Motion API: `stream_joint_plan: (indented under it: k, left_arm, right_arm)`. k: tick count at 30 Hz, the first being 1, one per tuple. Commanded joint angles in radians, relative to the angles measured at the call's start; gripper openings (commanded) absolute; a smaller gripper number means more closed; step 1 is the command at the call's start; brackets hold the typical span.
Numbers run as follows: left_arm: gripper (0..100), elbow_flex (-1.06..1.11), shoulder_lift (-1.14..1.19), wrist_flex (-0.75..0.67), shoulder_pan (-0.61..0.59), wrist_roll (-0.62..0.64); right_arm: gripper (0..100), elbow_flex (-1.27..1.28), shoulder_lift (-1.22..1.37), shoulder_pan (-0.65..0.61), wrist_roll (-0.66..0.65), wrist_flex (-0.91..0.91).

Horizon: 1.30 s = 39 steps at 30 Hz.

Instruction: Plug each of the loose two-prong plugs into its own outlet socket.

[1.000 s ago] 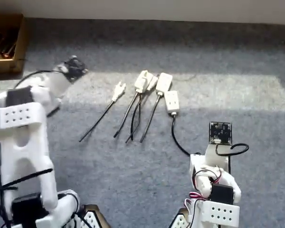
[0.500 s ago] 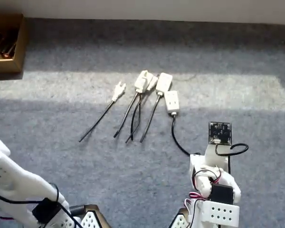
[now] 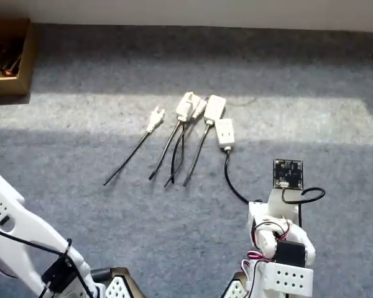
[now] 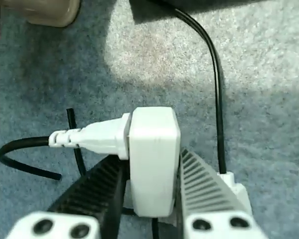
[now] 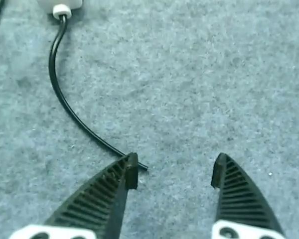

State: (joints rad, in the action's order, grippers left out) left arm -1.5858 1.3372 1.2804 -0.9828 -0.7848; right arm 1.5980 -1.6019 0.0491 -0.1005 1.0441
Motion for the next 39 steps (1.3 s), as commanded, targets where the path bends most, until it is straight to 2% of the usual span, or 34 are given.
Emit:
stream_joint_plan:
  k: [1, 5, 13, 19, 21, 23, 29, 32, 35, 39]
  left_arm:
    - [1, -0.073, -0.048, 0.066, 0.005, 0.006]
    - [12, -0.074, -0.124, 0.241, 0.045, 0.06]
    - [40, -0.073, -0.249, 0.4, 0.102, 0.195]
    - [44, -0.073, -0.375, 0.476, 0.232, 0.356]
    - [44, -0.068, -0.412, 0.477, 0.317, 0.374]
    - [44, -0.067, -0.437, 0.477, 0.427, 0.399]
    - [44, -0.048, -0.401, 0.47, 0.9, 0.45]
    - [44, -0.039, -0.305, 0.377, 1.084, 0.446]
    - [44, -0.044, -0.189, 0.242, 1.161, 0.45]
    - [44, -0.041, -0.056, 0.101, 1.173, 0.45]
  right_arm:
    - [23.5, -0.005, -0.008, -0.008, 0.006, -0.015]
    - [23.5, -0.005, -0.008, -0.008, 0.006, -0.015]
    - [23.5, -0.005, -0.008, -0.008, 0.006, -0.015]
    - [23.5, -0.007, -0.004, -0.001, 0.009, -0.015]
    - [23.5, -0.012, -0.004, 0.012, 0.009, -0.015]
    - [23.5, -0.018, -0.008, 0.074, 0.009, -0.015]
    - [23.5, -0.082, -0.008, 0.275, 0.046, -0.021]
    - [23.5, -0.091, -0.008, 0.315, 0.046, -0.018]
    - [23.5, -0.091, -0.008, 0.315, 0.044, -0.016]
    - [23.5, -0.09, -0.008, 0.277, 0.043, -0.013]
